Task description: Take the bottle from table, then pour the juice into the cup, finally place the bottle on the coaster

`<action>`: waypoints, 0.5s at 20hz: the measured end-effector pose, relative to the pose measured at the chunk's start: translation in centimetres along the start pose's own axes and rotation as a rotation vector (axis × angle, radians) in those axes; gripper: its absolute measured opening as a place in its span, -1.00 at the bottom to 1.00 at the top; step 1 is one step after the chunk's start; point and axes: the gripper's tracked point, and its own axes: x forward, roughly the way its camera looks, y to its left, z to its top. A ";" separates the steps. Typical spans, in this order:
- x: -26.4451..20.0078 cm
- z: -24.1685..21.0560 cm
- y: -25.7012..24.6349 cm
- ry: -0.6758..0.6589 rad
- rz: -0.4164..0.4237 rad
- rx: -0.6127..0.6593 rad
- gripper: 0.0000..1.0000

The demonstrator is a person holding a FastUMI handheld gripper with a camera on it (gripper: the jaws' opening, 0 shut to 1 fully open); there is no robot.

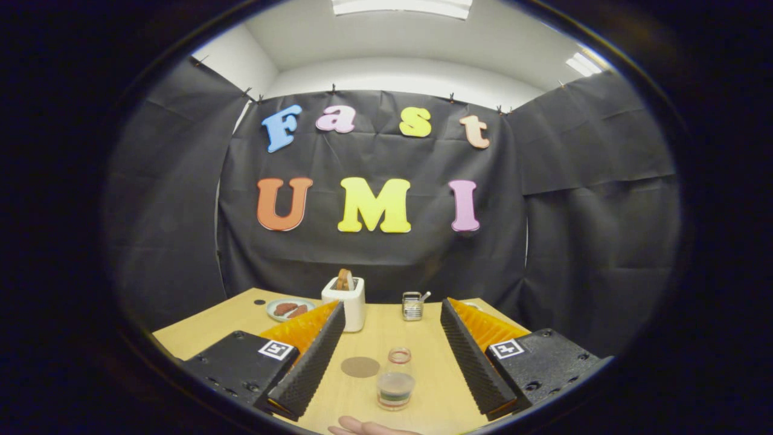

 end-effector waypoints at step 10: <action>1.7 -7.0 -1.8 0.044 -0.035 0.025 1.00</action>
